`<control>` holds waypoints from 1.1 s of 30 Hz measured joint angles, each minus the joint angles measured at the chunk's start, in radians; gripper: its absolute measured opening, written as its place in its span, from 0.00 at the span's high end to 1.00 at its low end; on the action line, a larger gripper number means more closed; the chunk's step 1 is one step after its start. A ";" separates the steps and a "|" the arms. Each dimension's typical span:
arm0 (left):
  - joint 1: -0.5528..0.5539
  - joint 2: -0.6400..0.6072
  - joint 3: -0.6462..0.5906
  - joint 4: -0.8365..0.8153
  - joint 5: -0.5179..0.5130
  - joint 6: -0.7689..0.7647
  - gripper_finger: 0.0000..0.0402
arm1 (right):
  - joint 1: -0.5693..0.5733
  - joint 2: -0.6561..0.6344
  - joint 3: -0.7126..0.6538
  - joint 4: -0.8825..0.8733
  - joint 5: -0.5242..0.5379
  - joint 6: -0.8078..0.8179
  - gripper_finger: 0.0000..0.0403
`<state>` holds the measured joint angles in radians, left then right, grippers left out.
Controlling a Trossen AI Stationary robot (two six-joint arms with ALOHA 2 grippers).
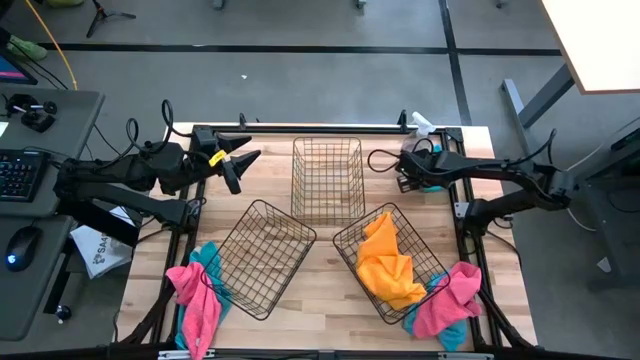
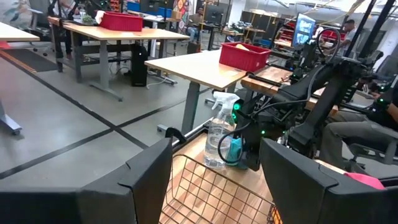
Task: Sort microfiber towel by color & place in baskets
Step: Put the top right blue microfiber cloth into the top wire basket
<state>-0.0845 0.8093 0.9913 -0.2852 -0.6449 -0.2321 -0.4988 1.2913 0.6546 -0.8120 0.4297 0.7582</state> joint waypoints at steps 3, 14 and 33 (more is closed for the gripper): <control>0.000 0.000 0.000 0.026 0.001 -0.006 0.43 | 0.010 -0.013 0.004 -0.002 -0.049 -0.024 0.93; 0.000 -0.072 0.000 0.400 0.067 0.208 0.43 | 0.318 -0.220 0.440 -0.089 -0.076 -0.010 0.99; -0.009 -0.097 0.000 0.379 0.069 0.218 0.43 | 0.403 0.235 0.666 0.431 -0.117 -0.257 1.00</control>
<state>-0.0935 0.7118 0.9916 0.0935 -0.5764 -0.0142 -0.0953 1.5267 1.3209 -0.3814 0.3129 0.5016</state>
